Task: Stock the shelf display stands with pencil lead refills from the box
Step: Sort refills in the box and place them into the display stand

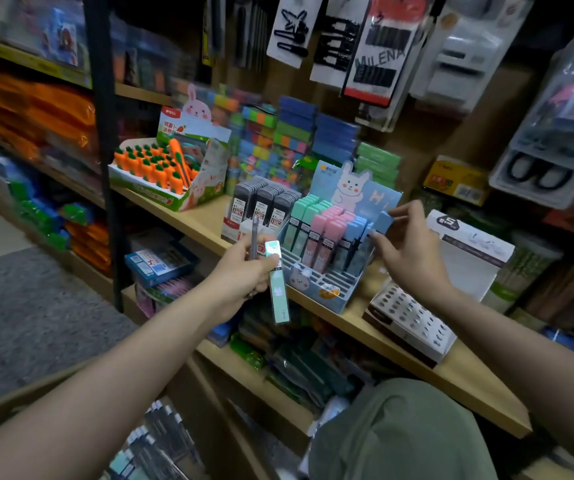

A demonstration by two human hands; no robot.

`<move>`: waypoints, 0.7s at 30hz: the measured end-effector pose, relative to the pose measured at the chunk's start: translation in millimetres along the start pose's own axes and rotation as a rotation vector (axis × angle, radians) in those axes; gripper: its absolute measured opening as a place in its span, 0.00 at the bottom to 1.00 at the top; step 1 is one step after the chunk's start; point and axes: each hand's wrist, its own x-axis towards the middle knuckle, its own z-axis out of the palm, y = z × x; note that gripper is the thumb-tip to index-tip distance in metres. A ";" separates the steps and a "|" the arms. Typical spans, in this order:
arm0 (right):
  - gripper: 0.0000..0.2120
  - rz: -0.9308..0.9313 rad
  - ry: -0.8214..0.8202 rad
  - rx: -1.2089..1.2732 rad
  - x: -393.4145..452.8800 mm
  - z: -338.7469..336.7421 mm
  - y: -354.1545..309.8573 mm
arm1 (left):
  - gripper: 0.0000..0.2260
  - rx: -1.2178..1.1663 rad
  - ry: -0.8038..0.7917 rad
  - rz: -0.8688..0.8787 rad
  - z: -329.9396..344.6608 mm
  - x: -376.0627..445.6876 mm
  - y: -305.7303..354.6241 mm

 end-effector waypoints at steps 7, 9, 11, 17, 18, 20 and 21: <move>0.14 -0.017 -0.044 -0.051 0.3 14.0 13.4 | 0.12 0.012 -0.001 0.001 -5.7 4.8 -1.5; 0.14 -0.012 -0.047 -0.060 0.2 15.0 14.5 | 0.12 0.021 0.013 -0.005 -6.7 5.6 -3.0; 0.14 -0.018 -0.036 -0.066 1.5 16.4 14.4 | 0.12 0.028 0.025 -0.010 -6.7 6.1 -4.7; 0.15 0.000 -0.035 -0.067 9.5 18.3 15.2 | 0.12 0.027 0.015 -0.033 -0.2 5.3 -8.7; 0.15 0.002 -0.044 -0.064 9.9 17.2 16.2 | 0.12 0.029 0.013 -0.034 0.7 5.2 -8.8; 0.15 -0.017 -0.062 -0.082 8.0 15.3 19.1 | 0.12 0.029 0.009 -0.037 1.8 5.1 -8.3; 0.15 -0.033 -0.066 -0.103 6.5 15.2 20.6 | 0.12 0.029 0.010 -0.037 1.9 5.2 -8.0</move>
